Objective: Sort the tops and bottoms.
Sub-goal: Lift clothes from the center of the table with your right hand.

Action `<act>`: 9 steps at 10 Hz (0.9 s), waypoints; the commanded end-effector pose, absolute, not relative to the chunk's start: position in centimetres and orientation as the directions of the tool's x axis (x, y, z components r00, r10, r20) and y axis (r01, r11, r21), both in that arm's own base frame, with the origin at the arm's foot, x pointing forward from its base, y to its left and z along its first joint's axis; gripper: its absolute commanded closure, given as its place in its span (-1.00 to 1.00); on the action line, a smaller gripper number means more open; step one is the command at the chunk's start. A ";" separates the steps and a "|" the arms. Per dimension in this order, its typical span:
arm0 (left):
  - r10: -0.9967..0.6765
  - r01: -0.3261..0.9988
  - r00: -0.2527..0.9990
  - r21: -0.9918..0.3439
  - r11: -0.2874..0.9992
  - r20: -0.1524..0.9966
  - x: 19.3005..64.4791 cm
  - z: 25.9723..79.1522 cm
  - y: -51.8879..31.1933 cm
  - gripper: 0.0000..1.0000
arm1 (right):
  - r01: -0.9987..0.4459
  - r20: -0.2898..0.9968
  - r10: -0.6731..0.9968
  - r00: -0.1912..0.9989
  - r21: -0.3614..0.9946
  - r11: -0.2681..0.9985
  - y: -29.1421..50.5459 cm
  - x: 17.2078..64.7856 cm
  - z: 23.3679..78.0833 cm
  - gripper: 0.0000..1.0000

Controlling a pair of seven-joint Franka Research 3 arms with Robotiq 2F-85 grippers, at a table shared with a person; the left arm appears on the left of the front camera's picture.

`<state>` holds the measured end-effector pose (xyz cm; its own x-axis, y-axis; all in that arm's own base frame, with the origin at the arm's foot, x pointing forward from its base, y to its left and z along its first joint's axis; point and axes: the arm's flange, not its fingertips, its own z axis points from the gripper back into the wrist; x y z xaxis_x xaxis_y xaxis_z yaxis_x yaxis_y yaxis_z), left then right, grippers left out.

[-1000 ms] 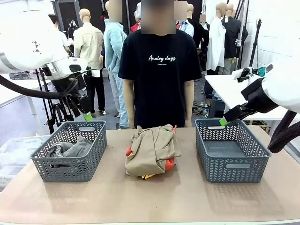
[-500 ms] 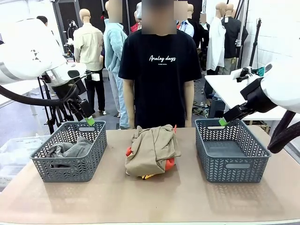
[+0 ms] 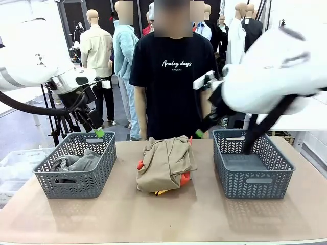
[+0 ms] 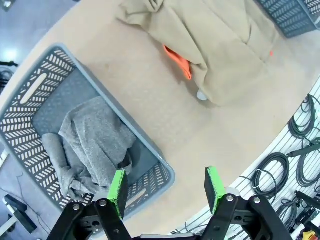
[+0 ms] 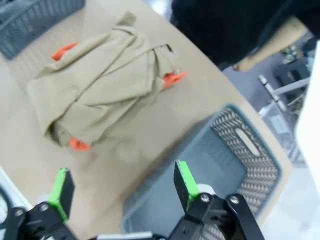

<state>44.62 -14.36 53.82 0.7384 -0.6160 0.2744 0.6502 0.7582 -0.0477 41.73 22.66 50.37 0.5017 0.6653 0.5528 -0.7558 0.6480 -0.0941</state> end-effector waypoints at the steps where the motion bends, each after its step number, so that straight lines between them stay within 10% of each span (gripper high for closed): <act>1: -0.623 0.654 0.737 -0.042 0.756 0.262 44.6 54.2 -14.3 -0.59 | -0.808 0.470 0.749 0.466 -0.119 0.577 26.3 46.2 48.6 -1.00; 9: -0.623 0.654 0.737 -0.042 0.756 0.262 44.6 54.2 -14.3 -0.59 | -0.788 0.378 0.786 0.489 -0.195 0.584 36.9 52.7 40.2 -1.00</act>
